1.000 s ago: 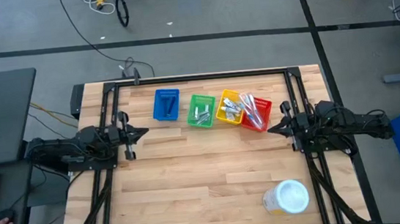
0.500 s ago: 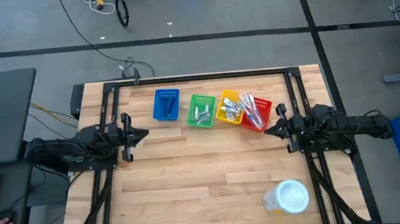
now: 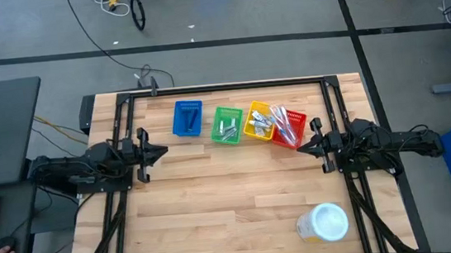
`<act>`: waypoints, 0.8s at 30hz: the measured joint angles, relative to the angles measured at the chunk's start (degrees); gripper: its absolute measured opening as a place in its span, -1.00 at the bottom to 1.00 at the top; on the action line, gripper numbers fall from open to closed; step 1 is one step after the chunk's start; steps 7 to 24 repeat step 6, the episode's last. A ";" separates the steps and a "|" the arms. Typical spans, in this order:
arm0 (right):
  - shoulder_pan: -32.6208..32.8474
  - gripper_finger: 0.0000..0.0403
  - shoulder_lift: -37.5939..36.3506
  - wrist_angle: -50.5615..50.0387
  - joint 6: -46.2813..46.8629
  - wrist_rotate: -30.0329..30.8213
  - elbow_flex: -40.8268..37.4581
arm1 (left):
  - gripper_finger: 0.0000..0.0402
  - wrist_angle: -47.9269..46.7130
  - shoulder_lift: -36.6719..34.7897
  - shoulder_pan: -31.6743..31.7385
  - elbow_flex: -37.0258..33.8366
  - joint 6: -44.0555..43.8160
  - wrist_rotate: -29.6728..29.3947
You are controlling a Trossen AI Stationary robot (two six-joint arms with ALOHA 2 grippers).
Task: Pick & Place Travel size toiletries
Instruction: Return to Home Position
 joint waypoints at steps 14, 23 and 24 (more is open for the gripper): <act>0.00 -0.95 0.00 -0.02 -0.23 0.01 0.01 | -0.80 0.00 0.00 0.00 0.00 0.03 0.02; 0.00 -0.95 0.00 -0.02 -0.23 0.01 0.01 | -0.80 0.00 0.00 0.00 0.00 0.03 0.02; 0.00 -0.95 0.00 -0.02 -0.23 0.01 0.01 | -0.80 0.00 0.00 0.00 0.00 0.03 0.02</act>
